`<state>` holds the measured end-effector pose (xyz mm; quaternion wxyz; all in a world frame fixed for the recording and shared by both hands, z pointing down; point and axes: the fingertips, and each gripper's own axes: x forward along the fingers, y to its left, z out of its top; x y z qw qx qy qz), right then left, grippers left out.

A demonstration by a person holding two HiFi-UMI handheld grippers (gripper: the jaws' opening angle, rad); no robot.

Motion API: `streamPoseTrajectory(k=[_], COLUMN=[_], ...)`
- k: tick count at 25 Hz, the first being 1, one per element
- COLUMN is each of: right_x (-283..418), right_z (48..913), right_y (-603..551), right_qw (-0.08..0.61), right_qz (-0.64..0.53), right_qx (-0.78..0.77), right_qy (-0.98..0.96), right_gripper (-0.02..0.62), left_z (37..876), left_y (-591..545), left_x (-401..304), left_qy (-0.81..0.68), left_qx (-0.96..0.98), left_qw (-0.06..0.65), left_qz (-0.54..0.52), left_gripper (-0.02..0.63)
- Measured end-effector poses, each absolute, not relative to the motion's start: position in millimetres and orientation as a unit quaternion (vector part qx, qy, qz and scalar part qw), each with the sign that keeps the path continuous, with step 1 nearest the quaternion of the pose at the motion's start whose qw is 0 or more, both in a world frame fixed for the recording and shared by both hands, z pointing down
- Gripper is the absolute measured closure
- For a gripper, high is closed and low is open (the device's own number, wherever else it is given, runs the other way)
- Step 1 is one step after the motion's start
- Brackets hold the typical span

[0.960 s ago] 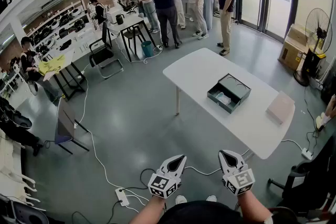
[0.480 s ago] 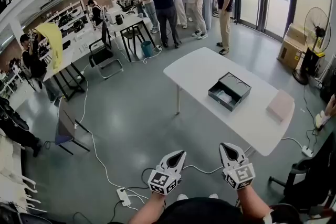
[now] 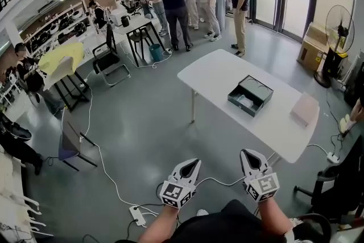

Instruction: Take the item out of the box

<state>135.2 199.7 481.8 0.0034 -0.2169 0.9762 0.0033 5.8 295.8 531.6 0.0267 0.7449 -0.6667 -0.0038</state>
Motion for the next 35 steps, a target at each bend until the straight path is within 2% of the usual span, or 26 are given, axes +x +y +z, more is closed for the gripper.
streamPoseTrajectory(k=[12, 22, 35], right_x=[85, 34, 13], right_z=[487, 491, 500], right_y=[148, 41, -100], right_qw=[0.006, 0.009, -0.021], right_qz=[0.009, -0.005, -0.01], right_qx=[-0.222, -0.196, -0.18], right_qy=[0.975, 0.981, 0.983], right_gripper=[0.589, 0.589, 0.589], left_z=[538, 540, 543], left_y=[241, 123, -22], left_x=[-39, -83, -106], left_qy=[-0.659, -0.652, -0.645], left_qx=[0.751, 0.758, 0.763], left_qw=[0.03, 0.03, 0.043], left_qz=[0.0, 0.008, 0.024], left_gripper=[0.597, 0.597, 0.597])
